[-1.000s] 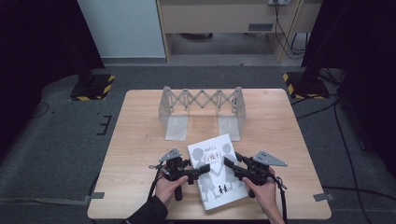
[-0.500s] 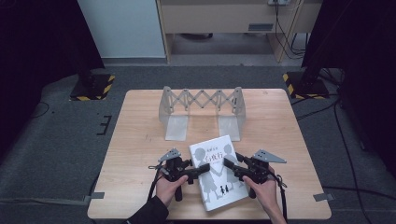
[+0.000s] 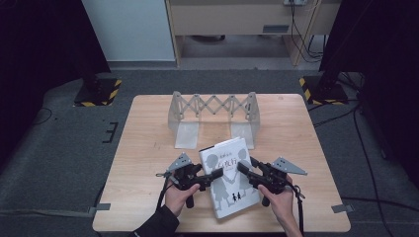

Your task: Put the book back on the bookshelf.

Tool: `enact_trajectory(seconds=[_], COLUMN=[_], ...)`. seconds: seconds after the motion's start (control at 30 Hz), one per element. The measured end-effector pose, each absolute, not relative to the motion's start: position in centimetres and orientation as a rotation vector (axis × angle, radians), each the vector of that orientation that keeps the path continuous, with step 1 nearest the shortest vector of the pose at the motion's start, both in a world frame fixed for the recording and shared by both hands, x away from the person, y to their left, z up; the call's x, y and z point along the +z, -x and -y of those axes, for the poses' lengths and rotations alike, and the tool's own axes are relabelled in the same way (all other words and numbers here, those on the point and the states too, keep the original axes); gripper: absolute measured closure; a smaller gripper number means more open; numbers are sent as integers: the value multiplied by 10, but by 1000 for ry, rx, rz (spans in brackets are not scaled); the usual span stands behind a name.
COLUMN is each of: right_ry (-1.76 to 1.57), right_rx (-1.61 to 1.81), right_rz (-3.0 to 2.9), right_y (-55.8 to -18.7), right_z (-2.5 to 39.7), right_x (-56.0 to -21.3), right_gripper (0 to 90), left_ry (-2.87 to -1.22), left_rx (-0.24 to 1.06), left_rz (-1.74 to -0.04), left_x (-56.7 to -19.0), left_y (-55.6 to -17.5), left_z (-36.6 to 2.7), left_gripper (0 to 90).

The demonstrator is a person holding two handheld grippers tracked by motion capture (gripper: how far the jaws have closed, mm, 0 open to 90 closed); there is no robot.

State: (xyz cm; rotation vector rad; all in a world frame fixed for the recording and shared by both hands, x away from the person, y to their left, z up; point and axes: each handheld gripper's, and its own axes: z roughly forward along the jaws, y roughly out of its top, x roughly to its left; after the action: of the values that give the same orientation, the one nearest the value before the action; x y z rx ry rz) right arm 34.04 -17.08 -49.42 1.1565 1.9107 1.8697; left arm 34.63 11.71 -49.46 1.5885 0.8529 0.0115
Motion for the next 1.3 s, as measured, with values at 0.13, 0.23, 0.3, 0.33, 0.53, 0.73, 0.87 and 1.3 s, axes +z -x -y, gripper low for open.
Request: enact_trajectory(seconds=[0.13, 0.23, 0.3, 0.33, 0.53, 0.73, 0.87, 1.3], right_ry=[-1151, -1153, -1147, -1147, -1184, -1245, -1263, -1332], right_rx=[1884, 1883, 1881, 1883, 1859, 1751, 1696, 1301], right_rz=[-1938, -1943, -1929, -1911, -1836, -1821, -1834, -1946], right_y=[-340, -340, -340, -340, -343, -346, -348, -355], right_z=[168, 171, 173, 176, 199, 216, 219, 230], right_x=[-493, -492, -491, -490, -485, -490, -494, -514], right_gripper=[506, 504, 518, 511, 473, 469, 469, 367], left_ry=[-1546, -1552, -1560, -1569, -1588, -1583, -1576, -1549], left_rx=[-38, -46, -51, -48, -63, -50, 6, 154], left_rz=[-854, -845, -838, -834, -825, -831, -828, -745], left_x=[-499, -495, -492, -490, -481, -469, -459, -465], left_y=[-347, -346, -346, -346, -349, -355, -360, -346], left_z=[-115, -115, -115, -115, -116, -120, -121, -130], left_gripper=[394, 420, 431, 434, 458, 494, 507, 491])
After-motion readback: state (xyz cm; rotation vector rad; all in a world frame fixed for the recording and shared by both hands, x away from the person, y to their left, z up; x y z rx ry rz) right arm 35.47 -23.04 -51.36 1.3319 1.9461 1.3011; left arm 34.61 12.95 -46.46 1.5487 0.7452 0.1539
